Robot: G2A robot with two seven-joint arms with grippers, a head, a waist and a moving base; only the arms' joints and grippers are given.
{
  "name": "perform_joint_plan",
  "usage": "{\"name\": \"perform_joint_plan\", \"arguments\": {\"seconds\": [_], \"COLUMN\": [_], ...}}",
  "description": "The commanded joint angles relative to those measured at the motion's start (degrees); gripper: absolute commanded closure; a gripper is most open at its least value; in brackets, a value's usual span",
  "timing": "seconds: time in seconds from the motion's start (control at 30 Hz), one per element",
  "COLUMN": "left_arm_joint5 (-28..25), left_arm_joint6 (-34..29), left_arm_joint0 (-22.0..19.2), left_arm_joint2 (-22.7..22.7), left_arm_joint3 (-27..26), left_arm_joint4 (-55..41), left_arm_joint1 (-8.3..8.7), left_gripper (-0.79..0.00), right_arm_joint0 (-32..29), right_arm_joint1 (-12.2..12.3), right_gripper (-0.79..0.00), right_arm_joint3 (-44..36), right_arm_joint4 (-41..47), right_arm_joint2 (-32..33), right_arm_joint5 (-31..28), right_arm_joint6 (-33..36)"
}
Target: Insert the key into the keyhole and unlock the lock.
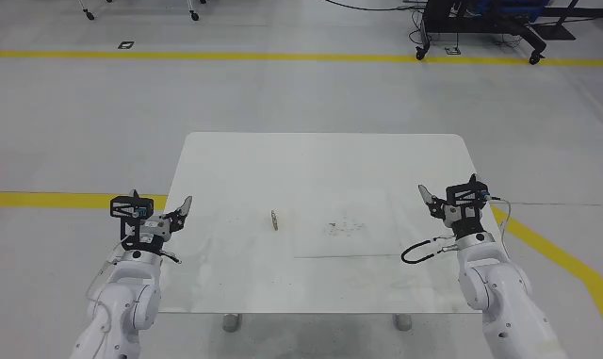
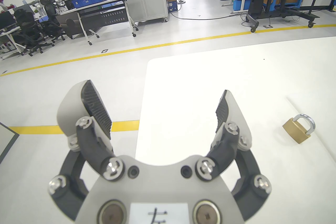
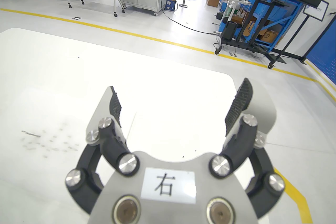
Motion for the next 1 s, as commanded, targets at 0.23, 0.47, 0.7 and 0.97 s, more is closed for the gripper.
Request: {"name": "perform_joint_plan", "arguments": {"seconds": [0.23,0.47,0.7,0.97], "left_arm_joint5": [0.0,0.0,0.0,0.0], "left_arm_joint6": [0.0,0.0,0.0,0.0], "left_arm_joint0": [0.0,0.0,0.0,0.0], "left_arm_joint2": [0.0,0.0,0.0,0.0], "left_arm_joint3": [0.0,0.0,0.0,0.0], "left_arm_joint4": [0.0,0.0,0.0,0.0], "left_arm_joint1": [0.0,0.0,0.0,0.0], "left_gripper": [-0.785,-0.785,-0.785,-0.785], "right_arm_joint0": [0.0,0.06,5.81,6.73], "right_arm_joint1": [0.0,0.04,-0.22,-0.25], "right_gripper": [-0.784,-0.785,-0.785,-0.785], "right_arm_joint3": [0.0,0.33,3.05,3.94], "right_arm_joint4": [0.0,-1.21,2.38,2.72], "right_arm_joint2": [0.0,0.17,-7.45,-8.36], "right_arm_joint5": [0.0,0.58,-15.12,-17.15], "right_arm_joint6": [0.0,0.67,1.24,0.91]}}
